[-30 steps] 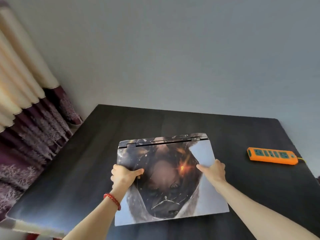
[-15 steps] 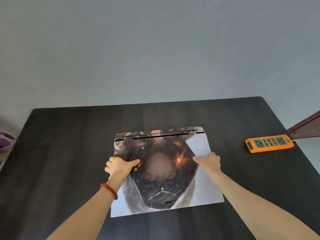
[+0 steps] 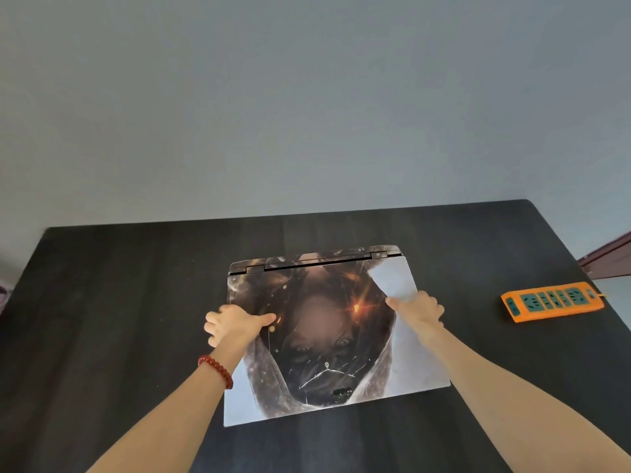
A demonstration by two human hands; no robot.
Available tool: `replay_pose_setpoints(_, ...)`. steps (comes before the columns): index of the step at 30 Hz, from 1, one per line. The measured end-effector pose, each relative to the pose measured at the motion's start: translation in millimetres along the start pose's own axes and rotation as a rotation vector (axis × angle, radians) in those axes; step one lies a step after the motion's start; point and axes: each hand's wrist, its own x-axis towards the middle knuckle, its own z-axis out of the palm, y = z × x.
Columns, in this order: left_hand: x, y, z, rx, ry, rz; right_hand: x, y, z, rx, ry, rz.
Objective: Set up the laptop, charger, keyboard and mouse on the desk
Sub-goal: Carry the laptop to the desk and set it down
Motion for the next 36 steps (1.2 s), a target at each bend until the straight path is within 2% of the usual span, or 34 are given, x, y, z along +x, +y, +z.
replay_pose_setpoints(21, -1.7, -4.5, 6.8, 0.05, 0.01, 0.043, 11.2, 13.9, 14.0, -0.077, -0.001, -0.027)
replay_pose_setpoints(26, -3.4, -6.3, 3.6, 0.068, 0.001, 0.098, 3.8, 13.3, 15.0, -0.128, -0.002, -0.066)
replay_pose_setpoints(29, -13.9, -6.2, 1.5, 0.079, 0.015, 0.172, -12.2, 16.9, 14.5, -0.227, 0.005, -0.175)
replay_pose_setpoints(32, -36.8, -11.1, -6.6, 0.123, 0.09, 0.304, -36.9, 22.1, 10.1, -0.323, 0.023, -0.386)
replay_pose_setpoints(36, -81.7, -37.0, -29.4, 0.064, 0.182, 0.449, -81.4, 13.4, 1.8, -0.287, -0.122, -0.588)
